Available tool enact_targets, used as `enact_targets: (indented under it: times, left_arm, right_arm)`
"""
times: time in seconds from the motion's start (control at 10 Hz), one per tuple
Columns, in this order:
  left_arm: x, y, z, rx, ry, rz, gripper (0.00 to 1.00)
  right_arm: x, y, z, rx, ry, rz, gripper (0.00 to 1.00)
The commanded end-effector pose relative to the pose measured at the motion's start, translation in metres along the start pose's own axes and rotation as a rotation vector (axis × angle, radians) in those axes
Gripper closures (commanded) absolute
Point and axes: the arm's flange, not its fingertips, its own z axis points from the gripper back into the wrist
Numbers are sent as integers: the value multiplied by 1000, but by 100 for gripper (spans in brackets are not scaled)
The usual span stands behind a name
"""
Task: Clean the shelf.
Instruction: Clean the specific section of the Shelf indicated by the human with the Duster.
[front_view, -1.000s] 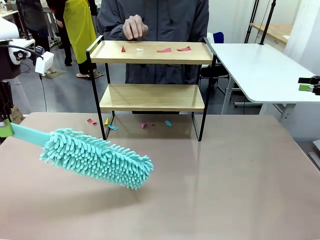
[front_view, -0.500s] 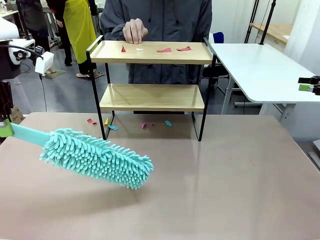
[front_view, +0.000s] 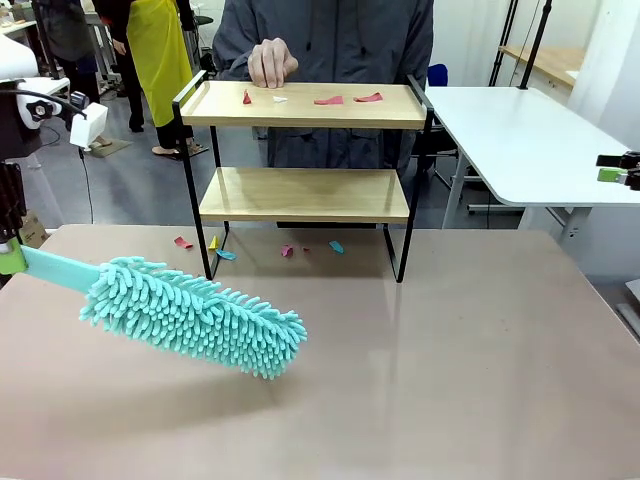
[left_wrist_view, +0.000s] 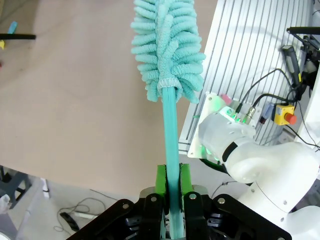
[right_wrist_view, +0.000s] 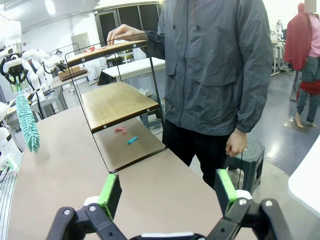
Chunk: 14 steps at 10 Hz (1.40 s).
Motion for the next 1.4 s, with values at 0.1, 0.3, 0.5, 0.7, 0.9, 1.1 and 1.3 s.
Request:
enact_targets:
  times: [0.1, 0.3, 0.5, 0.7, 0.9, 1.1, 1.3]
  left_arm:
    - [-3, -1, 3, -9, -15, -4, 87]
    - [6, -3, 29, -42, -121, 1, 87]
    - [7, -18, 83, -35, -294, -37, 87]
    - [16, -42, 142, -3, -397, 16, 87]
    - [37, -65, 192, -39, -511, 143, 87]
    - [71, -91, 230, 31, -564, 288, 87]
    - [120, -106, 254, 82, -572, 502, 87]
  right_arm:
    - [3, 1, -1, 0, 4, 0, 0]
    - [3, 1, -1, 0, 4, 0, 0]
    - [3, 1, -1, 0, 4, 0, 0]
    - [3, 1, -1, 0, 4, 0, 0]
    - [3, 1, -1, 0, 4, 0, 0]
    - [3, 1, -1, 0, 4, 0, 0]
    - [3, 1, -1, 0, 4, 0, 0]
